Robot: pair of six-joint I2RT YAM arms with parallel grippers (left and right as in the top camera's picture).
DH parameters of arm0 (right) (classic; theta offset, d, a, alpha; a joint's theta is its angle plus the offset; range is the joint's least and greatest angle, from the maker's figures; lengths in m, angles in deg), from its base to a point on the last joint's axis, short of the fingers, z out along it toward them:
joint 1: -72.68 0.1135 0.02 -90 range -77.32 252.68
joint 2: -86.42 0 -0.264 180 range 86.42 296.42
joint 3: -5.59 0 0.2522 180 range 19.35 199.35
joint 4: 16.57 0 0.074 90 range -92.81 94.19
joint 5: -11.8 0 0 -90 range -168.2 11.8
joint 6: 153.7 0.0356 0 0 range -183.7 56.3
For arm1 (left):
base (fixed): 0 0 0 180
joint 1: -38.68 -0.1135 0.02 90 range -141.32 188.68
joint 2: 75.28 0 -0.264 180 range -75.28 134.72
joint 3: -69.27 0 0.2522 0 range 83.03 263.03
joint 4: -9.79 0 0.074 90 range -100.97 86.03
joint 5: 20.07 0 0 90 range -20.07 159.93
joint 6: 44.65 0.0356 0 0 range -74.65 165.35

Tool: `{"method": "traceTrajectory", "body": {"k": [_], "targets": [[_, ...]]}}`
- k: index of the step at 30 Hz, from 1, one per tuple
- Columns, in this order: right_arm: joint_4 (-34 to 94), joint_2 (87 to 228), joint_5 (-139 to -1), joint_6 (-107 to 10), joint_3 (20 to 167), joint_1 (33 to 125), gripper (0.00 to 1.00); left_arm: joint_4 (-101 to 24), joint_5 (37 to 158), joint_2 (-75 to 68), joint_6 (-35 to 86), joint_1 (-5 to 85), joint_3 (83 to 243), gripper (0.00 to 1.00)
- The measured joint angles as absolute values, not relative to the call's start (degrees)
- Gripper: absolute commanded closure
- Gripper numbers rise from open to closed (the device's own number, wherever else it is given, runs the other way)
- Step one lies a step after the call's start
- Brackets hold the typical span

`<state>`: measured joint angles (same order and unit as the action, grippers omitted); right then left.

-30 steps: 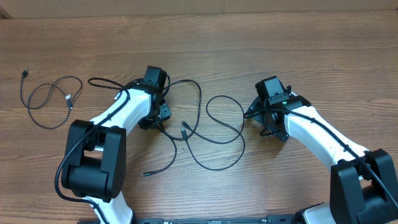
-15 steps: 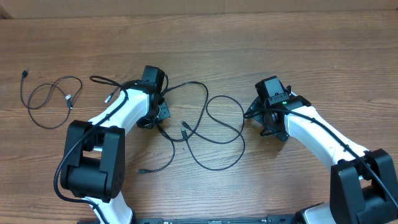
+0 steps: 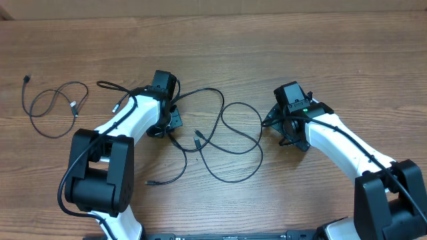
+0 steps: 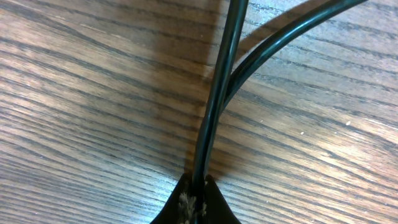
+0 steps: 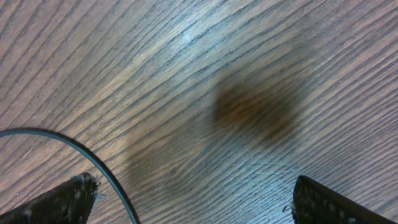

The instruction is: Untangle cables

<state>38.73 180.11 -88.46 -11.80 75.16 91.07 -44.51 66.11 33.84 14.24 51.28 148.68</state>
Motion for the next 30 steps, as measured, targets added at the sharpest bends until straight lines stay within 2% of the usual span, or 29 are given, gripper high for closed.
{"method": "traceTrajectory", "body": {"k": [18,25,30], "targets": [[38.8,180.1,-88.5,-11.8,75.2,91.1,0.0,-44.8,67.4,29.6,17.1,50.9,146.4,0.96],[38.7,180.1,-88.5,-11.8,75.2,91.1,0.0,-44.4,67.0,13.1,21.7,50.9,148.0,0.96],[38.7,180.1,-88.5,-11.8,75.2,91.1,0.0,-39.1,64.3,3.2,23.1,50.9,149.8,0.96]]}}
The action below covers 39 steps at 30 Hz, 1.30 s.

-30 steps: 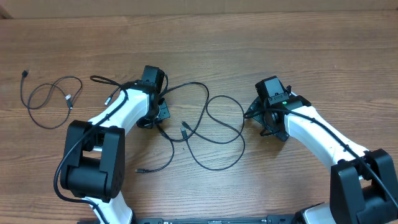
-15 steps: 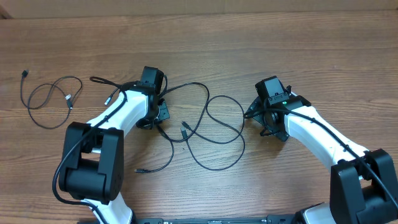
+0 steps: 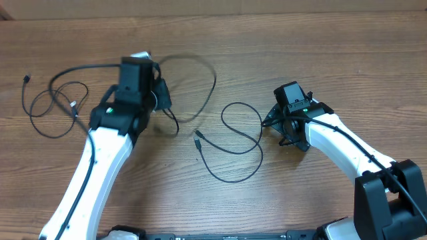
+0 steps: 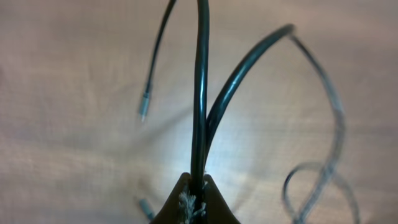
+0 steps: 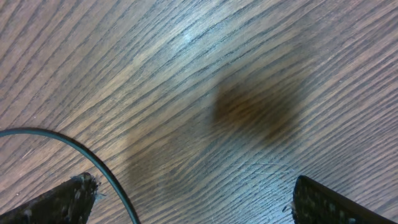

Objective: Untangle cables
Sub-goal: 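Swing the cable far left with the left gripper and release it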

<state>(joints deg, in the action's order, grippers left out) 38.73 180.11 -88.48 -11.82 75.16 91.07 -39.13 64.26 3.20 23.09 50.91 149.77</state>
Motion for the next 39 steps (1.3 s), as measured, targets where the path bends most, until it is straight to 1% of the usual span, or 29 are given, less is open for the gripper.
{"method": "traceTrajectory", "body": {"k": [3,5,10,13,19,22,26,39], "targets": [[38.7,180.1,-88.5,-11.8,75.2,91.1,0.0,-33.8,63.4,-0.2,26.6,50.9,149.9,0.96],[38.7,180.1,-88.5,-11.8,75.2,91.1,0.0,-30.4,63.1,-1.6,31.1,50.9,149.9,0.96],[38.7,180.1,-88.5,-11.8,75.2,91.1,0.0,-27.9,61.5,-2.1,43.1,50.9,150.0,0.96],[38.7,180.1,-88.5,-11.8,75.2,91.1,0.0,-26.7,57.0,-1.8,49.7,50.9,150.0,0.96],[38.7,180.1,-88.5,-11.8,75.2,91.1,0.0,-26.2,44.2,1.5,60.3,50.4,150.0,0.96],[38.7,180.1,-88.5,-11.8,75.2,91.1,0.0,-26.7,40.2,4.0,63.2,48.9,150.0,0.96],[38.7,180.1,-88.5,-11.8,75.2,91.1,0.0,-26.8,37.7,7.2,64.9,44.7,150.0,0.96],[38.7,180.1,-88.5,-11.8,75.2,91.1,0.0,-28.0,37.1,14.3,63.5,30.6,150.0,0.96]]}}
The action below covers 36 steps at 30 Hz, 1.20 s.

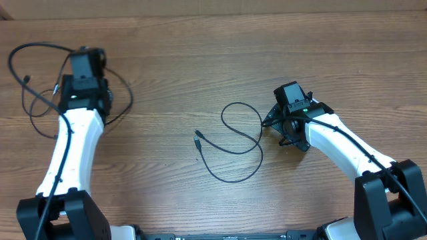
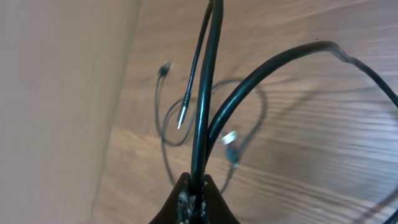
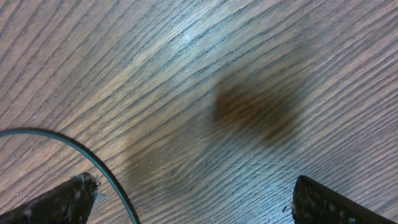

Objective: Untangle cables
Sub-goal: 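Swing the cable far left with the left gripper and release it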

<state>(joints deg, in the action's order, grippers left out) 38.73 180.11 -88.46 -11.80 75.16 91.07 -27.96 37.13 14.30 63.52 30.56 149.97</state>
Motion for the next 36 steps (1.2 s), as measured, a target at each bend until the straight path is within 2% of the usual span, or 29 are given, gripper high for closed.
{"method": "traceTrajectory", "body": {"k": [8,9,12,14,17,22,27,36], "targets": [[38.7,180.1,-88.5,-11.8,75.2,91.1,0.0,-28.0,40.5,14.8,63.1,23.6,150.0,0.93],[38.7,180.1,-88.5,-11.8,75.2,91.1,0.0,-28.0,41.3,14.8,63.0,23.2,150.0,0.85],[38.7,180.1,-88.5,-11.8,75.2,91.1,0.0,-27.9,43.8,14.8,62.3,22.2,150.0,0.45],[38.7,180.1,-88.5,-11.8,75.2,91.1,0.0,-27.9,45.4,14.8,62.0,22.0,150.0,0.29],[38.7,180.1,-88.5,-11.8,75.2,91.1,0.0,-27.9,48.4,14.8,61.8,22.0,150.0,0.26],[38.7,180.1,-88.5,-11.8,75.2,91.1,0.0,-27.9,56.6,14.8,61.8,22.0,150.0,0.3],[38.7,180.1,-88.5,-11.8,75.2,91.1,0.0,-28.2,64.6,14.8,60.0,22.0,150.0,0.14],[38.7,180.1,-88.5,-11.8,75.2,91.1,0.0,-33.7,72.0,14.8,51.2,22.0,150.0,0.1]]}}
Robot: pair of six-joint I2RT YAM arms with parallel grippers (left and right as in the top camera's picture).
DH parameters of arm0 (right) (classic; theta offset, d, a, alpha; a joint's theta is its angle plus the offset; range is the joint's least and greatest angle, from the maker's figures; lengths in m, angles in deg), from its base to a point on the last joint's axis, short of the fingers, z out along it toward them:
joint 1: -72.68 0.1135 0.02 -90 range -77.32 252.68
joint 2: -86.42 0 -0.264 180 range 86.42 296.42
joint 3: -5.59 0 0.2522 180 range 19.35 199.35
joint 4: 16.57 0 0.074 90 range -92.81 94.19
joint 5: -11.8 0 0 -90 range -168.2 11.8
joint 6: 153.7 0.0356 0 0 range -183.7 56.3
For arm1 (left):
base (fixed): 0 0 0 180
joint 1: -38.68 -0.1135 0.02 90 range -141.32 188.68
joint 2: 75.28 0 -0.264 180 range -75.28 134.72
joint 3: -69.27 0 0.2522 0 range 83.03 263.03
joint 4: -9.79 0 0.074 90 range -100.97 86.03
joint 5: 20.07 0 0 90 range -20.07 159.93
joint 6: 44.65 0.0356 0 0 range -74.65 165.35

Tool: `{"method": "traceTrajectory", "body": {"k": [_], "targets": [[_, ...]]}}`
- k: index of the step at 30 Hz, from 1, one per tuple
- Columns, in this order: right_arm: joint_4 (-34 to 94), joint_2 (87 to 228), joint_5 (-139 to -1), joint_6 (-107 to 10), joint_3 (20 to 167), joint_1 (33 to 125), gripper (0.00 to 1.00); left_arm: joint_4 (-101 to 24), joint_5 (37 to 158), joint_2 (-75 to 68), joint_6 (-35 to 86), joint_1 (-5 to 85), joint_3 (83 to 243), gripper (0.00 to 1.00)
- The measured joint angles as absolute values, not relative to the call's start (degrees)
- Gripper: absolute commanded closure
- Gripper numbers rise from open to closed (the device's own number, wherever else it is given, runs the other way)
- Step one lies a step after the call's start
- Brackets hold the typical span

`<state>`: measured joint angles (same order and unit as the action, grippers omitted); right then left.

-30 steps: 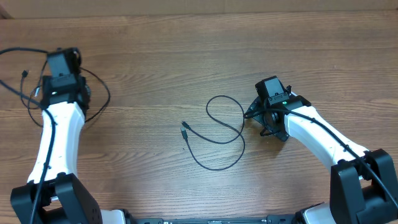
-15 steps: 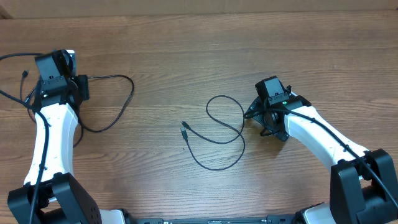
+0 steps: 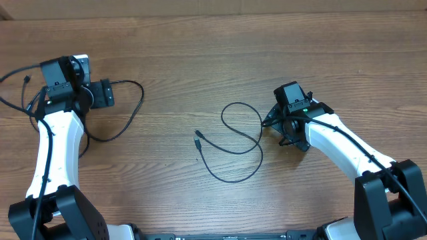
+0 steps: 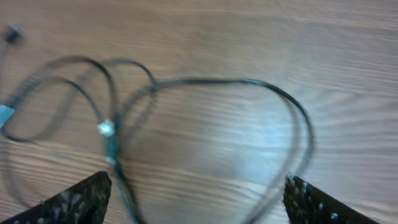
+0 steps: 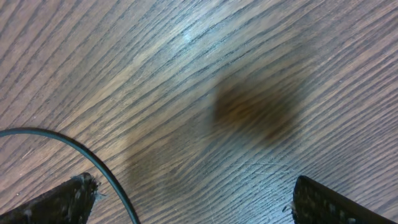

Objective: Untangle cables
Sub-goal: 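Swing the cable far left with the left gripper and release it, then move the left gripper right back to the remaining cable at center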

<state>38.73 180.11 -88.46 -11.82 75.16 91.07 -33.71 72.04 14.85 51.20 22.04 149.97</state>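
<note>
A black cable (image 3: pixel 132 110) lies in a loose loop at the table's left, blurred in the left wrist view (image 4: pixel 249 84). My left gripper (image 3: pixel 107 93) stands open beside it, nothing between its fingers (image 4: pixel 74 199). A second black cable (image 3: pixel 241 141) lies alone in the middle of the table, with its plug (image 3: pixel 198 138) at the left end. My right gripper (image 3: pixel 287 130) is open just right of that cable. A curve of the same cable (image 5: pixel 74 144) passes its left finger (image 5: pixel 62 200).
Thin cable strands (image 3: pixel 17 70) trail off the far left edge behind the left arm. In the left wrist view these strands (image 4: pixel 68 68) overlap the loop, with a pale connector (image 4: pixel 106 129) among them. Bare wood (image 3: pixel 213 53) lies between the two cables.
My left gripper, then shut on the black cable and holding it up at the far left, is now open. The cable lies in a loop on the table. The right arm has not moved.
My left gripper was shut on a black cable crossing the other one mid-table. Then it held that cable further left, clear of the middle cable. Then it held it at the far left over the thin strands. Now it is let go there.
</note>
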Motion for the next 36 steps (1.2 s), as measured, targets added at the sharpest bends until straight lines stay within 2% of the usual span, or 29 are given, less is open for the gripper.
{"method": "traceTrajectory", "body": {"k": [7,20,36], "targets": [[38.7,180.1,-88.5,-11.8,75.2,91.1,0.0,-42.0,81.6,14.8,43.4,22.4,150.0,0.01],[38.7,180.1,-88.5,-11.8,75.2,91.1,0.0,-54.3,84.4,14.8,26.5,31.2,150.0,0.0],[38.7,180.1,-88.5,-11.8,75.2,91.1,0.0,-46.1,84.5,14.8,10.1,51.8,141.7,0.0]]}}
